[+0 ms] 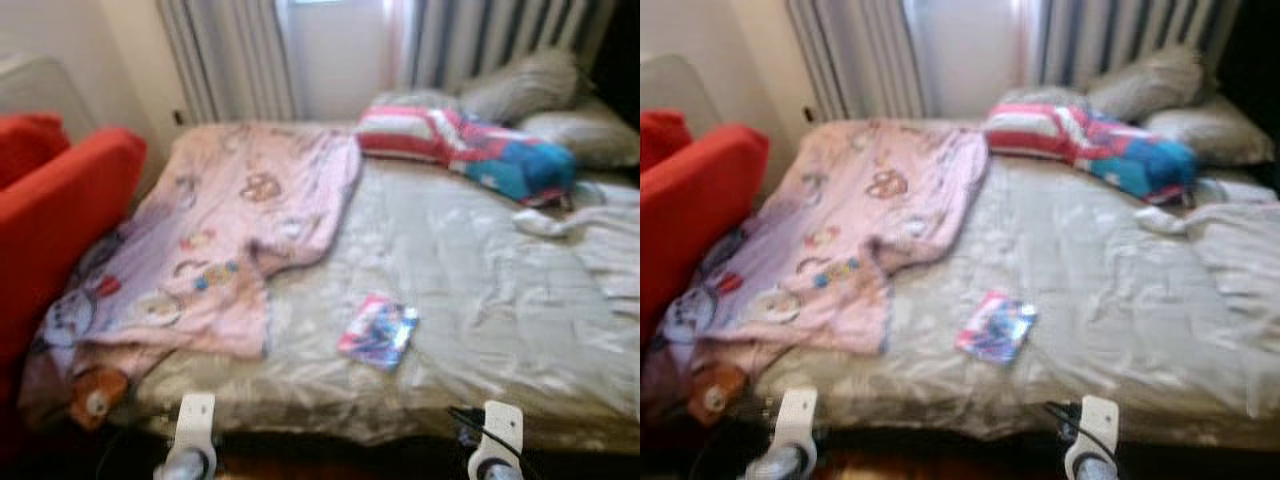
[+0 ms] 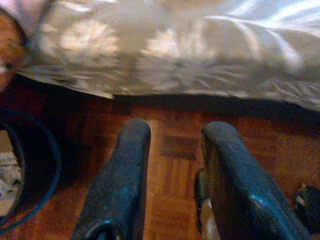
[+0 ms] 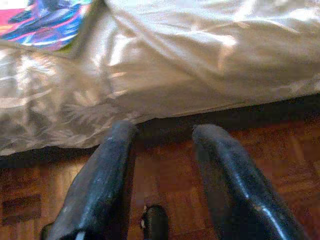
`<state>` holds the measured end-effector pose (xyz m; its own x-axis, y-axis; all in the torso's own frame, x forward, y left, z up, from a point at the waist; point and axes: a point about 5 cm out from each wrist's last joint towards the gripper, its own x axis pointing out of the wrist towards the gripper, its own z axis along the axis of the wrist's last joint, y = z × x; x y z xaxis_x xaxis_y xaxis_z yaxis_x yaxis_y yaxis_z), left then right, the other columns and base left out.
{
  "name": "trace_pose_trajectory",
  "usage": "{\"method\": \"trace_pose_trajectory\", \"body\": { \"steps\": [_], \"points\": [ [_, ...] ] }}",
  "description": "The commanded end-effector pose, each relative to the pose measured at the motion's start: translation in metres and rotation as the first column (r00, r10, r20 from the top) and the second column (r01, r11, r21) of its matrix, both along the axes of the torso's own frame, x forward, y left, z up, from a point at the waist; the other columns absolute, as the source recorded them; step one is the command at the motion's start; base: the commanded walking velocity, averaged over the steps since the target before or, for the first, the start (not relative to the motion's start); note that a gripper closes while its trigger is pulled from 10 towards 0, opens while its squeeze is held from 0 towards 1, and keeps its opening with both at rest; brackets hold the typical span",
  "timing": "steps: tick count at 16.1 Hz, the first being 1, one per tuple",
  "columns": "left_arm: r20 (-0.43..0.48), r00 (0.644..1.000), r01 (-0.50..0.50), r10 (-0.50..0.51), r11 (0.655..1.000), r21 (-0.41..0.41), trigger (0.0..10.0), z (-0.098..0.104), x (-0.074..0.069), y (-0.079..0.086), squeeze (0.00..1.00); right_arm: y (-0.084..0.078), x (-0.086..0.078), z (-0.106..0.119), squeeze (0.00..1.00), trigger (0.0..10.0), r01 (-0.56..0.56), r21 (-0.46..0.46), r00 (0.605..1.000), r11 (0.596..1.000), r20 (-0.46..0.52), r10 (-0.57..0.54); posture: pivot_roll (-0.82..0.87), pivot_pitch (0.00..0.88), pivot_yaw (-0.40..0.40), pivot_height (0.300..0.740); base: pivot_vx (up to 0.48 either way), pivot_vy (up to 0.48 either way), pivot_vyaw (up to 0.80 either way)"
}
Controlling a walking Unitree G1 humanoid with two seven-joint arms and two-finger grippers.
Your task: Clean up the room
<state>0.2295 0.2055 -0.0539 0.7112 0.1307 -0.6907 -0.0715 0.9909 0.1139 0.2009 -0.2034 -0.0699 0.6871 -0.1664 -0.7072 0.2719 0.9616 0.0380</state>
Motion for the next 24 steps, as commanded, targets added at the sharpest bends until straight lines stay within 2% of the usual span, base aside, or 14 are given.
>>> {"method": "trace_pose_trajectory", "body": {
  "steps": [1, 8, 13, 16, 18, 24],
  "points": [
    [-0.027, 0.999, -0.027, 0.027, 1.000, 0.010, 10.0, -0.004, -0.009, 0.009, 0.00, 0.008, 0.007, 0.003, 0.00, 10.0, -0.007, 0.019, 1.000, 1.000, 0.019, 0.007, 0.08, 0.027, 0.033, 0.740, 0.000, 0.000, 0.00],
    [0.000, 1.000, -0.025, 0.025, 0.999, -0.031, 10.0, -0.002, -0.006, 0.005, 0.00, 0.007, 0.008, 0.003, 0.00, 10.0, 0.010, 0.018, 1.000, 1.000, 0.018, -0.010, 0.09, 0.038, 0.026, 0.740, 0.000, 0.000, 0.00],
    [0.012, 0.998, -0.064, 0.065, 0.998, -0.021, 10.0, 0.001, -0.003, 0.013, 0.00, 0.008, 0.008, 0.003, 0.00, 10.0, -0.012, 0.013, 1.000, 1.000, 0.013, 0.011, 0.09, 0.047, 0.022, 0.740, 0.000, 0.000, 0.00],
    [0.005, 0.997, -0.071, 0.071, 0.997, -0.024, 10.0, 0.000, -0.004, 0.014, 0.00, 0.008, 0.008, 0.003, 0.00, 10.0, -0.024, 0.007, 1.000, 1.000, 0.010, 0.024, 0.09, 0.055, 0.019, 0.740, 0.000, 0.000, 0.67],
    [-0.002, 0.996, -0.087, 0.087, 0.996, -0.030, 10.0, -0.001, -0.006, 0.016, 0.00, 0.009, 0.008, 0.003, 0.00, 10.0, -0.016, 0.017, 1.000, 1.000, 0.016, 0.016, 0.09, 0.057, 0.018, 0.740, 0.000, 0.000, 0.00],
    [-0.004, 0.997, -0.076, 0.076, 0.997, -0.021, 10.0, -0.001, -0.006, 0.015, 0.00, 0.011, 0.010, 0.004, 0.00, 10.0, -0.033, 0.012, 0.999, 0.999, 0.018, 0.032, 0.09, 0.059, 0.018, 0.740, 0.268, 0.000, 0.00]
  ]
}}
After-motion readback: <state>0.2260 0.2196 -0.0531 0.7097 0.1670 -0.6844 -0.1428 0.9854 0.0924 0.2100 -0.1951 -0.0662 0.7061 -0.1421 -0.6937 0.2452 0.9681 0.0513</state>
